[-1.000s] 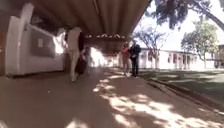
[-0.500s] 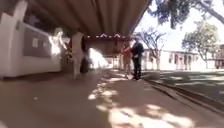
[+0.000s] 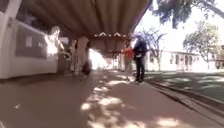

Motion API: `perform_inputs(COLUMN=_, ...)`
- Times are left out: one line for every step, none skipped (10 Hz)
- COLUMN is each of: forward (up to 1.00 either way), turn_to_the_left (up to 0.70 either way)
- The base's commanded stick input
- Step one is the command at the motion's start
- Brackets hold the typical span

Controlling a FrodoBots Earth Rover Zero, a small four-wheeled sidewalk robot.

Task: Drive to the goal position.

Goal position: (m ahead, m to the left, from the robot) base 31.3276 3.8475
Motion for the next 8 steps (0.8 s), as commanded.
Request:
perform_inputs(forward=0.85, turn_to_the_left=0.0)
perform_inputs(forward=0.85, turn_to_the_left=0.0)
perform_inputs(forward=0.85, turn_to_the_left=0.0)
perform_inputs(forward=0.85, turn_to_the_left=0.0)
perform_inputs(forward=0.85, turn_to_the_left=0.0)
perform_inputs(forward=0.85, turn_to_the_left=0.0)
perform_inputs(forward=0.85, turn_to_the_left=0.0)
perform_inputs(forward=0.85, turn_to_the_left=0.0)
